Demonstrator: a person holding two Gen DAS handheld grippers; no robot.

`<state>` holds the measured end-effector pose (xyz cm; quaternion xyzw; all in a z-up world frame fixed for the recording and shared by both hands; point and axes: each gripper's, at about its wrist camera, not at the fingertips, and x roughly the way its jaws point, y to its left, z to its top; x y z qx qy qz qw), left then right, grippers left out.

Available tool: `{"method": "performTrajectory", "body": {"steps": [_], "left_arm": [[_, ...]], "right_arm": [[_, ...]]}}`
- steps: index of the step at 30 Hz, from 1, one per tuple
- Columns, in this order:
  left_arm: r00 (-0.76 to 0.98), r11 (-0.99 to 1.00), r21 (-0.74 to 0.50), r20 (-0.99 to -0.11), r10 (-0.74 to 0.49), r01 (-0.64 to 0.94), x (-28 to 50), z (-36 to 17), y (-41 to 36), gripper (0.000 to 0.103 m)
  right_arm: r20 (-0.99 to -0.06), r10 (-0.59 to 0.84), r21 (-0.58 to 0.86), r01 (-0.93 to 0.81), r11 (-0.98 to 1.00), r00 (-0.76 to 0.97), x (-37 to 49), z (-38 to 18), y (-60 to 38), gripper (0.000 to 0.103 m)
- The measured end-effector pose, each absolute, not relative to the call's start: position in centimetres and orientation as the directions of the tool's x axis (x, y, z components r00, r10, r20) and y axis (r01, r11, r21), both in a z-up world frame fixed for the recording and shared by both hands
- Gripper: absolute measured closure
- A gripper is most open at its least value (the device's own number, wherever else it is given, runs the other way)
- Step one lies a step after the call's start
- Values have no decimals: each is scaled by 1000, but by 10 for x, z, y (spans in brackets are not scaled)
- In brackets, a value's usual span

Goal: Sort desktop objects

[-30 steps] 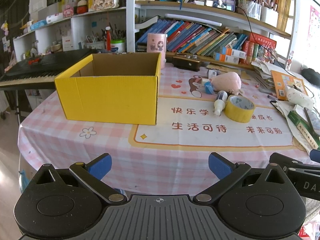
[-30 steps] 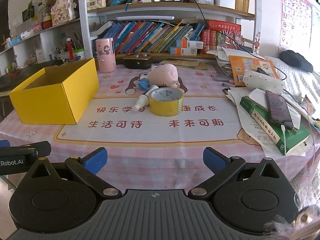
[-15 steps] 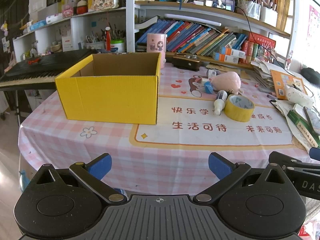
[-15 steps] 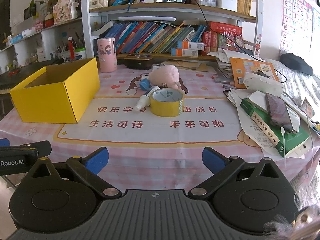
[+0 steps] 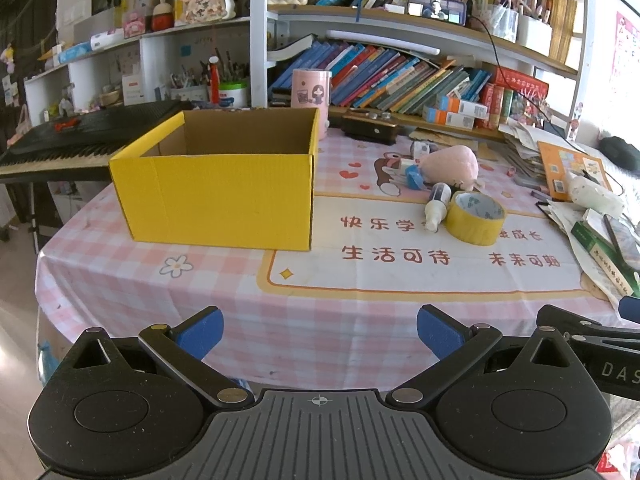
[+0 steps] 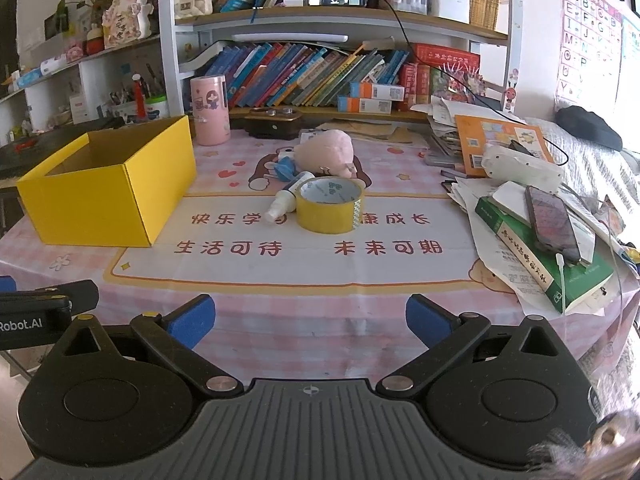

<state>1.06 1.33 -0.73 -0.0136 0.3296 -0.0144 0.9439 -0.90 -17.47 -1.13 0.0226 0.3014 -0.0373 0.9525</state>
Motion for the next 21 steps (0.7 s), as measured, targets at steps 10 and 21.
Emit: {"method": "performTrajectory", "body": {"steps": [10,21], "left_arm": [[786,998,-42,-615,-65,49,6,-5,13,0],[774,998,-34,-630,-60,50,-4,-5,16,0]], "right_arm": [[-576,-74,20,104,994,814,-16,-11,-173,0],[-582,-58,22,87,996,811,-22,-6,-164,1]]}}
